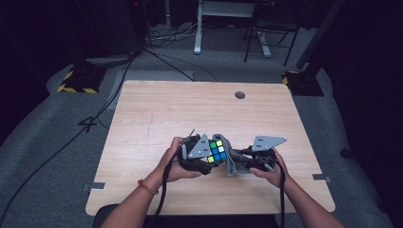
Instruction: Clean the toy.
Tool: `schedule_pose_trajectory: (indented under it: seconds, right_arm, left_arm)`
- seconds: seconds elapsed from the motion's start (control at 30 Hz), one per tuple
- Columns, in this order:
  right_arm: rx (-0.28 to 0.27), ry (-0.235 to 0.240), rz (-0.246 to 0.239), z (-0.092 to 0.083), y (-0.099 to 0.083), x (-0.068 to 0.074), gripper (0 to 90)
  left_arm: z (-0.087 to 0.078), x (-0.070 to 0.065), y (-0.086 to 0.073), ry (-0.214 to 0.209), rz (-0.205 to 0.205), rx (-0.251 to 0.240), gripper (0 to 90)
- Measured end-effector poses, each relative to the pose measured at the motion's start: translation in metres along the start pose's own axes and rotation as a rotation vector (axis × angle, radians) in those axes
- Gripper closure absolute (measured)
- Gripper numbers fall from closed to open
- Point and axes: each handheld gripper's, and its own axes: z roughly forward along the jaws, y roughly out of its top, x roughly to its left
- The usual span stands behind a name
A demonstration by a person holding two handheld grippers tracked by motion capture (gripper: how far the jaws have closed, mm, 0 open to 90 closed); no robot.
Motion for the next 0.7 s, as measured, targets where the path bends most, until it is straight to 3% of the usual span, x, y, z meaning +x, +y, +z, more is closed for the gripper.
schedule_pose_trajectory:
  seconds: [0.1, 0.27, 0.57, 0.7]
  right_arm:
    - [-0.026, 0.012, -0.005, -0.003, 0.002, 0.002, 77.4]
    - [-0.053, 0.018, -0.020, -0.008, 0.006, 0.006, 77.3]
    - [-0.119, 0.031, -0.047, -0.018, 0.014, 0.014, 77.4]
    - [-0.101, 0.014, -0.047, -0.017, 0.013, 0.013, 77.3]
  left_arm:
    - [0.000, -0.001, 0.000, -0.004, 0.004, 0.000, 33.2]
    - [0.010, -0.005, -0.002, -0.003, 0.027, 0.058, 33.1]
    - [0.019, -0.009, -0.003, -0.008, 0.040, 0.096, 33.1]
    - [0.018, -0.009, -0.002, 0.005, 0.041, 0.088, 33.2]
